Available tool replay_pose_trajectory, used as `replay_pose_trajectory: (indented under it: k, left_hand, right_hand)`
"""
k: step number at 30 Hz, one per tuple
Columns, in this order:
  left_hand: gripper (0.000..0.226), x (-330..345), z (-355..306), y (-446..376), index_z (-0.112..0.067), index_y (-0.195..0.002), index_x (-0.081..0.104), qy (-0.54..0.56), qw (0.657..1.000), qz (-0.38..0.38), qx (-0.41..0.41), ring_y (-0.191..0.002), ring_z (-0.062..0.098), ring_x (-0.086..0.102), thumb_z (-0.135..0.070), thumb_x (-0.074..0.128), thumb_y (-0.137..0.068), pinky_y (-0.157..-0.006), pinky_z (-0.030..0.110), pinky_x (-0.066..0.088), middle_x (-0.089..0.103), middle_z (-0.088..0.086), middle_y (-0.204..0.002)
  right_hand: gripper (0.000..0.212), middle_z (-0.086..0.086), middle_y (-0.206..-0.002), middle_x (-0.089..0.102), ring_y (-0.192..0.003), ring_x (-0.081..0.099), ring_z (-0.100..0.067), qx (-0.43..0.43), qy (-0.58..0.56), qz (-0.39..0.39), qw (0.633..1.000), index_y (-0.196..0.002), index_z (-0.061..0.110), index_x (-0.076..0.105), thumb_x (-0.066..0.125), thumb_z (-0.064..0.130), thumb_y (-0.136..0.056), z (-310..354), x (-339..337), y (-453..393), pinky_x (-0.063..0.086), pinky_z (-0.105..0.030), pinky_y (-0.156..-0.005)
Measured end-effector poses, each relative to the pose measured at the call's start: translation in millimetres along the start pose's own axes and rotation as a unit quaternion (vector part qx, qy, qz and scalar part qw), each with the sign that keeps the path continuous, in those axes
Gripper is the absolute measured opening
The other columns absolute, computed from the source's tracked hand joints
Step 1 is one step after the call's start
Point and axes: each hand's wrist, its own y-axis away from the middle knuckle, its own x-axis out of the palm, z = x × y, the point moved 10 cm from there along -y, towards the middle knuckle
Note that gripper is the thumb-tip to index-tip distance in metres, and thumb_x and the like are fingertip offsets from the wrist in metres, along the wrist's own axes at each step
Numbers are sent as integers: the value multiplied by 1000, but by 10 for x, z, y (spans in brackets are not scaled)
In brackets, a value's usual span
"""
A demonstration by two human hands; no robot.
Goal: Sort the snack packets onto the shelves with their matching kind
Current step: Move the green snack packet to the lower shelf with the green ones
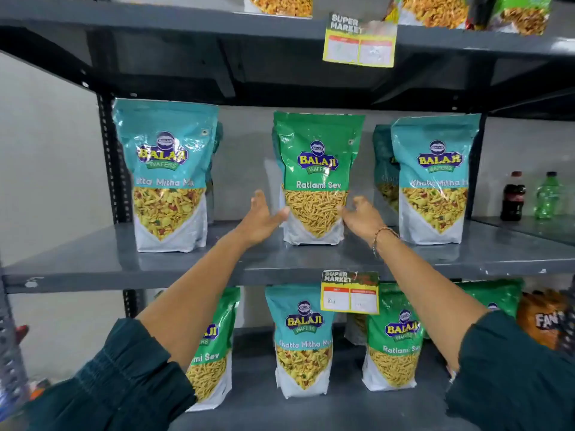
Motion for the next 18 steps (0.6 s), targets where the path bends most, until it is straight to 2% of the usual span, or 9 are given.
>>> replay_pose_trajectory:
  k: [1, 2, 3, 4, 5, 7, 10, 15, 18]
  left_hand:
    - [89, 62, -25, -83, -1, -147, -7, 6, 1000, 9, 11, -148, 22, 6, -47, 46, -91, -116, 31, 12, 8, 11, -161]
    - [84, 133, 22, -200, -1, -147, 3, 27, 999, 31, -2, -140, 17, 21, -42, 50, -91, -106, 21, 23, 30, 4, -150]
    - [77, 196, -28, -226, -1, -145, 12, 51, 997, 52, 2, -126, 11, 30, -36, 54, -91, -92, 12, 28, 42, -5, -130]
    - [70, 267, -38, -268, -3, -142, 21, 78, 994, 71, 0, -120, 9, 33, -31, 57, -90, -86, 9, 30, 41, -9, -120]
    - [65, 308, -48, -296, -7, -138, 31, 100, 992, 77, 2, -120, 9, 40, -31, 62, -87, -91, 11, 34, 44, -9, -124]
    - [59, 381, -15, -374, -13, -132, 45, 122, 989, 88, 11, -121, 15, 55, -34, 68, -82, -104, 27, 42, 58, -2, -131]
    - [47, 396, 48, -496, -14, -123, 57, 132, 988, 76, 17, -112, 18, 63, -31, 68, -81, -103, 36, 46, 66, 4, -123]
    - [50, 232, 125, -427, -11, -114, 62, 107, 994, 14, -16, -108, 23, 64, -37, 74, -73, -103, 47, 46, 69, 6, -117]
    - [42, 134, 61, -227, -13, -108, 65, 88, 996, -6, -21, -109, 24, 64, -37, 74, -74, -100, 43, 48, 70, 4, -114]
  right_hand:
    - [64, -20, -141, 43, -128, 43, -33, -9, -26, 10, 1000, -134, 0, 33, 51, 41, -88, -7, 46, -70, 37, -40, -102]
    - [62, -19, -137, 47, -124, 46, -31, -19, -64, 22, 998, -131, 1, 36, 56, 40, -86, -17, 88, -153, 40, -39, -98]
    - [60, -16, -132, 51, -120, 50, -28, -21, -114, 35, 993, -128, 2, 37, 60, 37, -84, -35, 136, -216, 42, -36, -94]
    - [61, -14, -129, 54, -116, 52, -24, -23, -159, 48, 986, -128, 3, 37, 64, 33, -82, -37, 186, -250, 44, -34, -92]
    - [61, -13, -127, 55, -113, 53, -21, -21, -199, 62, 978, -128, 3, 36, 66, 29, -81, -47, 235, -302, 44, -31, -90]
    - [56, -10, -122, 57, -109, 55, -19, -28, -239, 84, 967, -124, 3, 40, 67, 25, -80, -41, 286, -361, 47, -27, -86]
    - [43, -5, -108, 60, -94, 59, -11, -42, -256, 83, 962, -115, 6, 49, 68, 21, -79, -32, 271, -401, 50, -16, -72]
    - [44, -8, -106, 62, -95, 60, -17, -48, -282, 57, 957, -112, 1, 53, 72, 12, -75, -3, 178, -313, 52, -18, -69]
    - [42, -10, -107, 64, -96, 61, -21, -53, -285, 56, 955, -110, 0, 55, 73, 11, -74, 88, 126, -135, 52, -29, -80]
